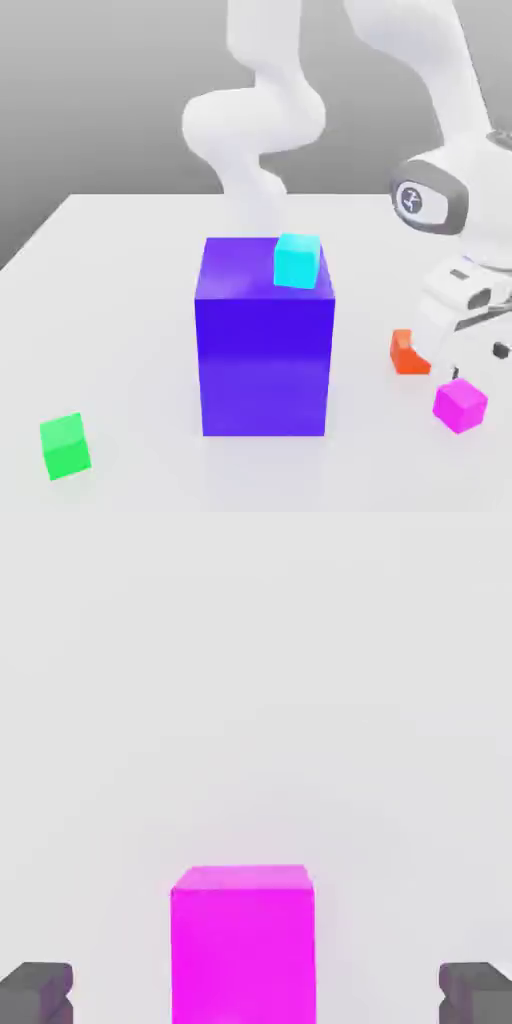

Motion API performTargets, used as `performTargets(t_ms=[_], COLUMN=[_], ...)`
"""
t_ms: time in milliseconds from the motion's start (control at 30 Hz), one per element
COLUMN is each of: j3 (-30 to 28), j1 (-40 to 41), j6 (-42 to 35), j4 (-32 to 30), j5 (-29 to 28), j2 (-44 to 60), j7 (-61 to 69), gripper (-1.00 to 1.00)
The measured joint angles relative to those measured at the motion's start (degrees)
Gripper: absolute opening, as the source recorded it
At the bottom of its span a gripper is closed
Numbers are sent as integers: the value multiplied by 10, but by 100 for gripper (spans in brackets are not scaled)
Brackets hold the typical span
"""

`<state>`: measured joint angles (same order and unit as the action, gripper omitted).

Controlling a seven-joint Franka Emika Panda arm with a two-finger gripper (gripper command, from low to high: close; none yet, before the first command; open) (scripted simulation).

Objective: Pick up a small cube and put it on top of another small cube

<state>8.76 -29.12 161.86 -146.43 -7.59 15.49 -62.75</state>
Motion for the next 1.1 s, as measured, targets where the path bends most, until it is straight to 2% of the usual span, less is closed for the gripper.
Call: performTargets(t_ms=[67,100,333,533,1100], j3=[-18,-27,-29,3,-160], j1=[-15,-23,-25,10,309], j6=[32,49,53,-28,-104], j4=[8,12,13,-7,34], j5=[-17,-23,-26,21,94], j2=[42,62,67,-34,-68], j7=[-13,-18,-21,25,485], gripper=[0,-100,-100,-100,-100])
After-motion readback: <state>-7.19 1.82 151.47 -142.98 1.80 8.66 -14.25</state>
